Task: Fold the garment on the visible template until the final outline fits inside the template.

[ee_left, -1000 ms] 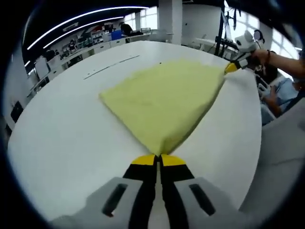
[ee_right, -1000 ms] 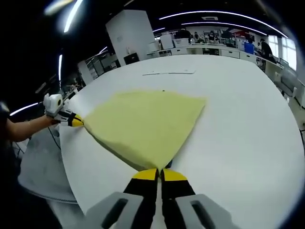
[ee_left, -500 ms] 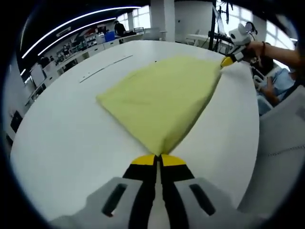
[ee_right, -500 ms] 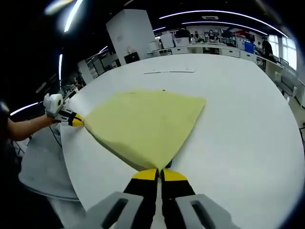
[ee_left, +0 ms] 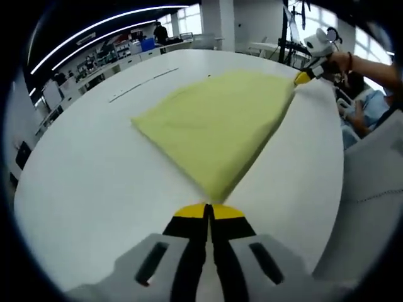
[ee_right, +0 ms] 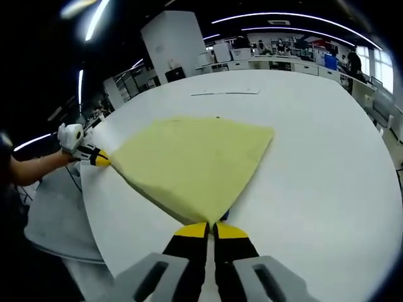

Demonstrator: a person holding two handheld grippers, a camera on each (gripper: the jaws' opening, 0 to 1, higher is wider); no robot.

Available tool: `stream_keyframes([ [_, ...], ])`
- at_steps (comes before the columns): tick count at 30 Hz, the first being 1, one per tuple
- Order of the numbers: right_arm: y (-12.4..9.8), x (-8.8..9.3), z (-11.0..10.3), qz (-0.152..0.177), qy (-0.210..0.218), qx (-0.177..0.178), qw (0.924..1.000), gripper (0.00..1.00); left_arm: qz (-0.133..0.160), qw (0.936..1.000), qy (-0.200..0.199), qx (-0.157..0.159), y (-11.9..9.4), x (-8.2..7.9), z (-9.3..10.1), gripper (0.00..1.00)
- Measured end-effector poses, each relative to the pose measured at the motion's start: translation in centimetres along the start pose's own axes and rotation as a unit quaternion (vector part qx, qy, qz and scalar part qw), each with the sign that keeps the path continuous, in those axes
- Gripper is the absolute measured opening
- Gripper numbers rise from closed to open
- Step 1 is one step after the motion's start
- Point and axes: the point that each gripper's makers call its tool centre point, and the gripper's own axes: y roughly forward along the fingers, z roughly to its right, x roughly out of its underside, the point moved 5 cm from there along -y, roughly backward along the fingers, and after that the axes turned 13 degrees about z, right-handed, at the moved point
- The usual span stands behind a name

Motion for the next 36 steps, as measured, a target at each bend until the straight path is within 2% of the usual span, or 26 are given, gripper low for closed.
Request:
stream_keyframes([
  [3, -0.1, 0.0, 0.1, 0.002, 0.002, 0.003, 1.0000, 0.03, 0.024, 0.9982, -0.054, -0.014, -0.2, -0.3, -0.3, 0.02],
  [4, -0.2, 0.0, 0.1, 0.004, 0.002, 0.004, 1.0000, 0.07, 0.027, 0.9971, -0.069, -0.020, -0.3, -0.3, -0.5, 0.05],
  [8, -0.4, -0.1, -0.1, 0.010, -0.004, 0.003, 0.9999, 0.25, 0.075, 0.9844, -0.156, -0.030, -0.8, -1.4, -0.9, 0.16],
  [11, -0.5, -0.1, -0.2, 0.012, -0.009, 0.003, 0.9999, 0.37, 0.102, 0.9778, -0.179, -0.036, -1.5, -2.2, -1.1, 0.27],
  [14, -0.6, -0.4, -0.5, 0.018, -0.009, 0.002, 0.9998, 0.48, 0.109, 0.9753, -0.188, -0.037, -2.0, -2.6, -1.2, 0.39],
  [19, -0.9, -1.2, -1.0, 0.027, -0.010, 0.008, 0.9995, 0.68, 0.117, 0.9764, -0.177, -0.043, -2.6, -3.9, -0.5, 0.60],
  [25, -2.0, -2.8, -2.0, 0.046, -0.021, 0.008, 0.9987, 0.85, 0.127, 0.9758, -0.171, -0.049, -3.9, -5.2, 0.2, 0.81],
  [27, -2.5, -3.5, -2.5, 0.051, -0.025, 0.005, 0.9984, 0.88, 0.130, 0.9758, -0.168, -0.053, -4.2, -5.5, 0.3, 0.86],
  [30, -3.1, -4.4, -3.4, 0.057, -0.040, -0.007, 0.9975, 0.93, 0.104, 0.9802, -0.159, -0.057, -4.4, -5.2, 0.5, 0.86],
  [36, -3.9, -5.0, -4.9, 0.055, -0.047, -0.024, 0.9971, 1.00, 0.135, 0.9729, -0.177, -0.063, -5.0, -6.2, 1.0, 0.95],
])
